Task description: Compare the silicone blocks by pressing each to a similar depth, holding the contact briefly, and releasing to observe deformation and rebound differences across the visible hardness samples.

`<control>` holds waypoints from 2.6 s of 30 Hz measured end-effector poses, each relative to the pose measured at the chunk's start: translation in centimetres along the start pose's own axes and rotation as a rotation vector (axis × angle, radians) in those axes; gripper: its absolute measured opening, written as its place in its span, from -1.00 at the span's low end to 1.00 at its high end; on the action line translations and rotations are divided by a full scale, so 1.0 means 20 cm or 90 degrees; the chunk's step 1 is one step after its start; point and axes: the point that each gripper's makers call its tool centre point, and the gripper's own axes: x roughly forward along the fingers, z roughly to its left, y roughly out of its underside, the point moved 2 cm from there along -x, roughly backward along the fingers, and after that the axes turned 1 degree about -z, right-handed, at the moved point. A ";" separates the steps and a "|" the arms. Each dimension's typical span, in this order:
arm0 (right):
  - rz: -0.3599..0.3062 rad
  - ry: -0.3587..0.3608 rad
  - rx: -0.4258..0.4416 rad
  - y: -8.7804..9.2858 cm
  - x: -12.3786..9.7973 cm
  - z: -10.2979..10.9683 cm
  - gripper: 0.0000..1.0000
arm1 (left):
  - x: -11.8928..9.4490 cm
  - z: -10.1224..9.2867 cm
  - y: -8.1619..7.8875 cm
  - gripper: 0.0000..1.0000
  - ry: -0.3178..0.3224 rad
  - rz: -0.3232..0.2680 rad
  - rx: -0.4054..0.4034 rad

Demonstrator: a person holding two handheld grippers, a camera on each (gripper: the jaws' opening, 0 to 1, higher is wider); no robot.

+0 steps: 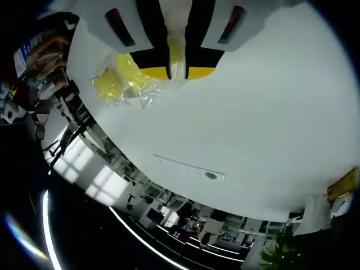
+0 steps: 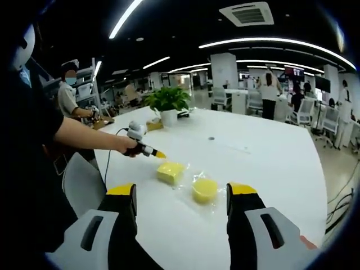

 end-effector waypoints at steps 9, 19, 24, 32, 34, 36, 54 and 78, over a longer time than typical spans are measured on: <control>0.021 -0.009 -0.035 0.06 0.02 0.03 0.11 | -0.12 -0.15 -0.13 -0.65 0.014 -0.060 0.077; 0.060 -0.022 -0.120 0.13 0.06 0.08 0.20 | -0.27 -0.54 0.04 -0.33 0.090 -0.036 0.231; 0.031 -0.036 -0.113 0.09 0.10 0.11 0.27 | -0.37 -0.70 0.03 -0.10 0.116 -0.066 0.302; -0.021 -0.047 -0.097 0.00 0.17 0.12 0.47 | -0.53 -0.83 -0.02 0.33 0.114 -0.093 0.394; -0.031 -0.048 -0.096 0.00 0.19 0.11 0.49 | -0.57 -0.84 -0.03 0.42 0.106 -0.097 0.416; -0.044 -0.049 -0.093 -0.01 0.20 0.11 0.52 | -0.61 -0.85 -0.02 0.55 0.102 -0.103 0.434; -0.131 -0.032 0.004 0.07 0.07 0.03 0.81 | -0.98 -0.75 0.02 0.99 0.067 -0.184 0.441; -0.075 -0.017 0.001 0.22 0.02 0.05 0.73 | -1.17 -0.53 0.15 0.98 0.016 -0.175 0.380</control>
